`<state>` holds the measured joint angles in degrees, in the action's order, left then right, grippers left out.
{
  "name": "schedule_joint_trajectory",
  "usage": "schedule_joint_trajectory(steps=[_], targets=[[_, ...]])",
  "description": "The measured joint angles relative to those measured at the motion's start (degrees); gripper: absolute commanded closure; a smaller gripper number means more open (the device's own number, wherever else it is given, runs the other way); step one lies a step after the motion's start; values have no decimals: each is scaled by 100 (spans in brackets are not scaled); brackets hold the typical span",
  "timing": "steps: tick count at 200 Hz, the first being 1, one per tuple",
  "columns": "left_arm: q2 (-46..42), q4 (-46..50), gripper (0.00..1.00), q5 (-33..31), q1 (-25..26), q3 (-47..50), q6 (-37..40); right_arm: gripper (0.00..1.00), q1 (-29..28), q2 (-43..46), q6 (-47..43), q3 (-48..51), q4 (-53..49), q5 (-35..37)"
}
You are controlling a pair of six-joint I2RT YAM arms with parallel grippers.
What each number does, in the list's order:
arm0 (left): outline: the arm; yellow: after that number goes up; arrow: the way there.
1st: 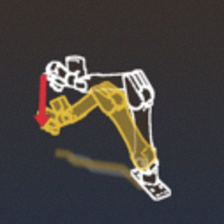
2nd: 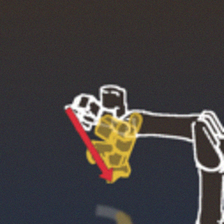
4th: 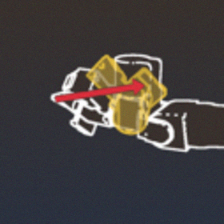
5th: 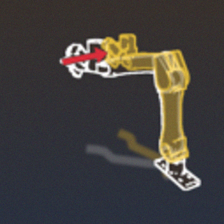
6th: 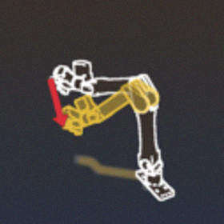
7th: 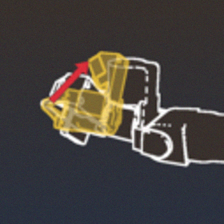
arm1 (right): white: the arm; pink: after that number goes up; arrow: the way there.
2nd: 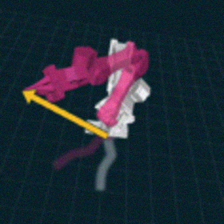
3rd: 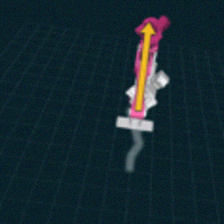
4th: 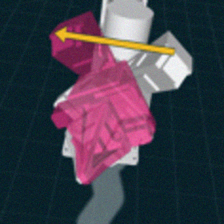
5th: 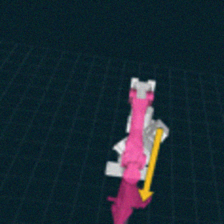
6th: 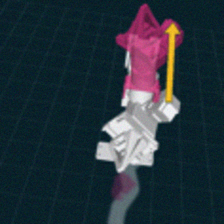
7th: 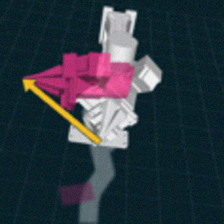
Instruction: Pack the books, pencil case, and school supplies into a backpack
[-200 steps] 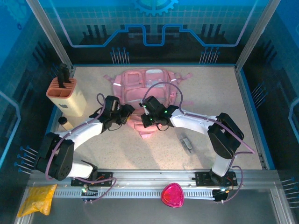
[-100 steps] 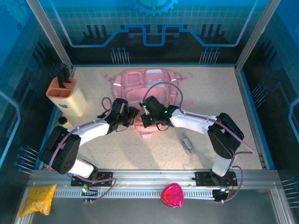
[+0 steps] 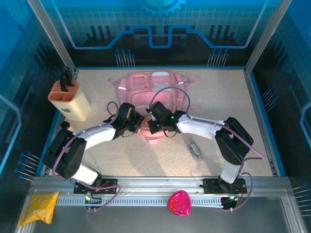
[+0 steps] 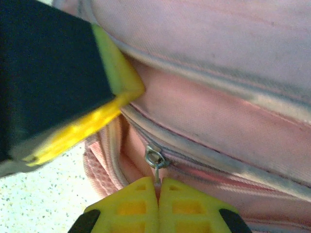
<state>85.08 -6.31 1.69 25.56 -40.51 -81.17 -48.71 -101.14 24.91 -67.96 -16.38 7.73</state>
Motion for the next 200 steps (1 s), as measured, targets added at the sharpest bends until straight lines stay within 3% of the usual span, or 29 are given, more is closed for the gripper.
schedule_joint_trajectory(steps=[25, 57, 97, 138, 151, 181, 200], targets=[[-229, 446, 100, 52, -234, -103, 422, 100, 2, 160, -37, 151, 48, 120], [-411, 761, 100, 557, -675, -216, 986, 100, 52, 365, -127, 271, 273, 83], [-435, 1366, 100, 765, -1652, -527, 1836, 100, 507, 616, -317, 531, -13, 127], [-326, 1873, 100, 979, -1864, -946, 2446, 100, 509, 667, -461, 529, 2, 68], [-208, 2006, 85, 994, -1906, -1095, 2581, 100, 444, 669, -459, 522, 35, 57], [-160, 2011, 61, 1023, -2017, -1176, 2669, 100, 240, 660, -396, 490, 17, -37], [-435, 1670, 53, 999, -1956, -844, 2363, 100, 184, 592, -328, 490, 13, -140]])
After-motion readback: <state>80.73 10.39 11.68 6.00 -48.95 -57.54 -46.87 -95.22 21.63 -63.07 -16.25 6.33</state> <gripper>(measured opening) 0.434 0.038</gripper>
